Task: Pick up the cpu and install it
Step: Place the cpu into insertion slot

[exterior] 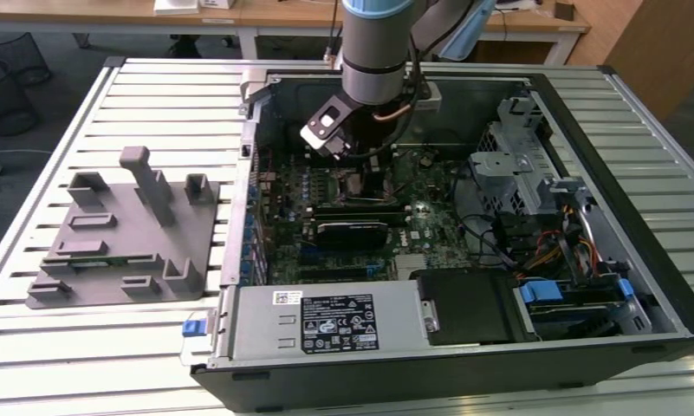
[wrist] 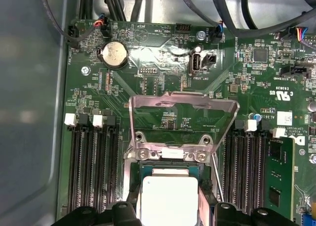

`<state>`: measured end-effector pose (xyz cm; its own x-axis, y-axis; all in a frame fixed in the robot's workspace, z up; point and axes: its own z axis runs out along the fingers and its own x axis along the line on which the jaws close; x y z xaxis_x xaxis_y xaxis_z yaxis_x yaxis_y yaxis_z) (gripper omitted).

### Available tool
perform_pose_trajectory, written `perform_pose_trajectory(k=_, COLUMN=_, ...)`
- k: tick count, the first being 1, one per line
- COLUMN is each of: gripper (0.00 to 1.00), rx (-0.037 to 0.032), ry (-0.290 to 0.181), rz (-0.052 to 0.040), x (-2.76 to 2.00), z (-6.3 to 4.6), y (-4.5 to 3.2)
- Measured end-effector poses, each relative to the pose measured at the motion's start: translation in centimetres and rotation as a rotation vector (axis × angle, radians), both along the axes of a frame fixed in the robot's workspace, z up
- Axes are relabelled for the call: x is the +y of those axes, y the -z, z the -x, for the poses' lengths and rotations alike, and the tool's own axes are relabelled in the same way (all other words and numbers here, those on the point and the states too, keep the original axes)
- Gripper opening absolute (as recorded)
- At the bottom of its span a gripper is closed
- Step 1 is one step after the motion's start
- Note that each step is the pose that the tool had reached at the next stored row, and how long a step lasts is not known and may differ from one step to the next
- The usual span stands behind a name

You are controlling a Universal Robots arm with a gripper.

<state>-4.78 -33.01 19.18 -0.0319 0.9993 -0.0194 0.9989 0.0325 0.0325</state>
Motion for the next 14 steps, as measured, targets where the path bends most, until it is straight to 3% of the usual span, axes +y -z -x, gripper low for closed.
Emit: perform_pose_trajectory(k=14, gripper=0.54, rx=-0.0002, ry=0.01, rz=-0.0013, x=0.01, z=0.0, y=-0.16)
